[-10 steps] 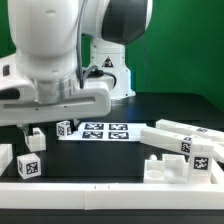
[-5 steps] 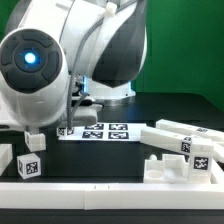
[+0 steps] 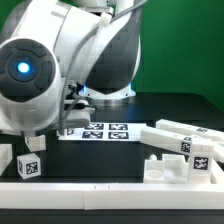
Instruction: Assemble chair
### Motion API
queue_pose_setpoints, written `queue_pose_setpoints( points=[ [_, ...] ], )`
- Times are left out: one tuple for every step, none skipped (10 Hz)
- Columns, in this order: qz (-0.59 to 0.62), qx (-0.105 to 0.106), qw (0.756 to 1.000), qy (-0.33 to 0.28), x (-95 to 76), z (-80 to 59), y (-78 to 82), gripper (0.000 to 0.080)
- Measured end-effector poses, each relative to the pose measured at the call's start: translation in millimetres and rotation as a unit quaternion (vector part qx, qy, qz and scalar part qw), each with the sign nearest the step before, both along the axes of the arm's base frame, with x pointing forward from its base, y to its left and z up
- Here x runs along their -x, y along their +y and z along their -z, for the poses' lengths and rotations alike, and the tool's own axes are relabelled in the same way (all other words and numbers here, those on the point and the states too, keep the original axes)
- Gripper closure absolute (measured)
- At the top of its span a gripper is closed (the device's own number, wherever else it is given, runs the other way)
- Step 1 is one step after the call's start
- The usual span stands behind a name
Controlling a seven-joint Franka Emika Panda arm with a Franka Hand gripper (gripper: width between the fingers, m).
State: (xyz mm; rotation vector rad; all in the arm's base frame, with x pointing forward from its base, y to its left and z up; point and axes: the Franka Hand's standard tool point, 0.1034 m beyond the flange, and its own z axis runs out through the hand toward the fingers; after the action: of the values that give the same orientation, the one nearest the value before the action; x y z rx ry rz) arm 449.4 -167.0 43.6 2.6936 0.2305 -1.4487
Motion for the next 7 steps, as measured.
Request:
queue_pose_setpoints(
  points=[
    [0.0, 0.0, 1.0, 0.001, 0.4, 0.4, 0.1, 0.0151],
    [0.0, 0.0, 1.0, 0.001, 0.9, 1.0, -0.3, 0.0151],
    [0.01, 0.015, 1.0, 0.003, 6.1, 9.9, -3.1, 0.0151],
    [0.009, 0.021, 1.0, -0.001, 10.5, 20.6, -4.6, 0.0151],
    [0.01, 0.026, 1.0, -0.004, 17.1, 29.0, -4.1, 0.0151],
    [0.008, 0.026, 1.0, -0.006, 20.4, 33.2, -4.0, 0.0151],
    [0.008, 0.025, 1.0, -0.006, 19.6, 32.7, -4.3, 0.0151]
  ],
)
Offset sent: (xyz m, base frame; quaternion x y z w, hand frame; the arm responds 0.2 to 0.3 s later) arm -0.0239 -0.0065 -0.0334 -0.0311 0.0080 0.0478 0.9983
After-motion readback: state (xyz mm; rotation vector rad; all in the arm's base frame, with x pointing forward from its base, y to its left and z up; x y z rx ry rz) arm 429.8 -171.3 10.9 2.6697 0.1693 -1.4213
